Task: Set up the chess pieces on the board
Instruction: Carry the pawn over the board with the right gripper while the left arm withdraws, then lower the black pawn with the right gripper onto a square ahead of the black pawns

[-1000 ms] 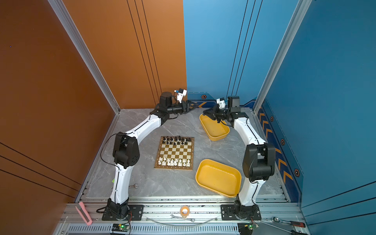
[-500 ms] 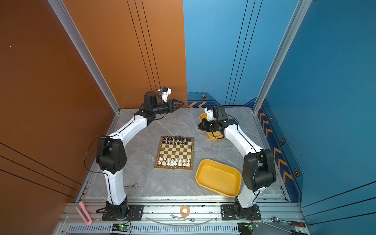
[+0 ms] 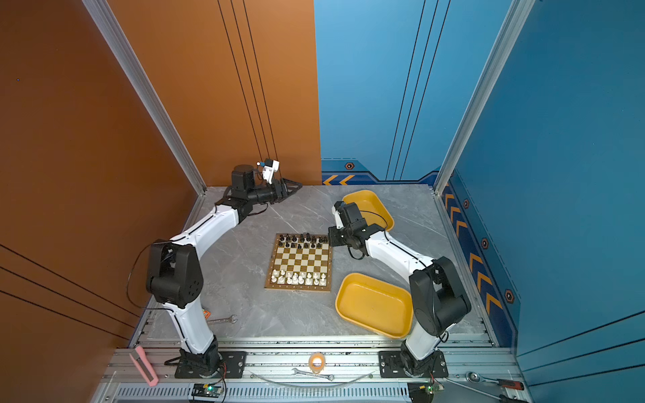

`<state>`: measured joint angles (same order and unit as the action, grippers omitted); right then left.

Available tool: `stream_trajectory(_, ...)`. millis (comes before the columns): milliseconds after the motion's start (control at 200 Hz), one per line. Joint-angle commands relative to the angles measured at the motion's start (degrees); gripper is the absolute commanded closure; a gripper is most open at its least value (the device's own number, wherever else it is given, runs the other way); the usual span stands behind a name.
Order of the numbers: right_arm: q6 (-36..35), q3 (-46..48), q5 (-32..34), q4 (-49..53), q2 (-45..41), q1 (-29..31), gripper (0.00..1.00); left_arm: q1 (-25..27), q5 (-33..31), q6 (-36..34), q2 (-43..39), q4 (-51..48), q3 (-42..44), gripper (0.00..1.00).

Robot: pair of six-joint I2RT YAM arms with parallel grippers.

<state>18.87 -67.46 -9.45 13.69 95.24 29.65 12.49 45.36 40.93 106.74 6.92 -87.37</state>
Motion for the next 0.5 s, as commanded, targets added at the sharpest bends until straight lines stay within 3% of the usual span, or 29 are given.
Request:
stream_trajectory(0, 0.84, 2.47, 5.73, -4.38, -0.55, 1.88, 1.00, -2.03, 2.48, -2.39, -4.06, 0.46, 2.87, 0.43)
stream_trajectory(496, 3.32, 8.18, 11.78, -18.40, 7.33, 6.36, 1.00, -4.72, 0.56, -7.16, -9.87, -5.23, 6.19, 0.44)
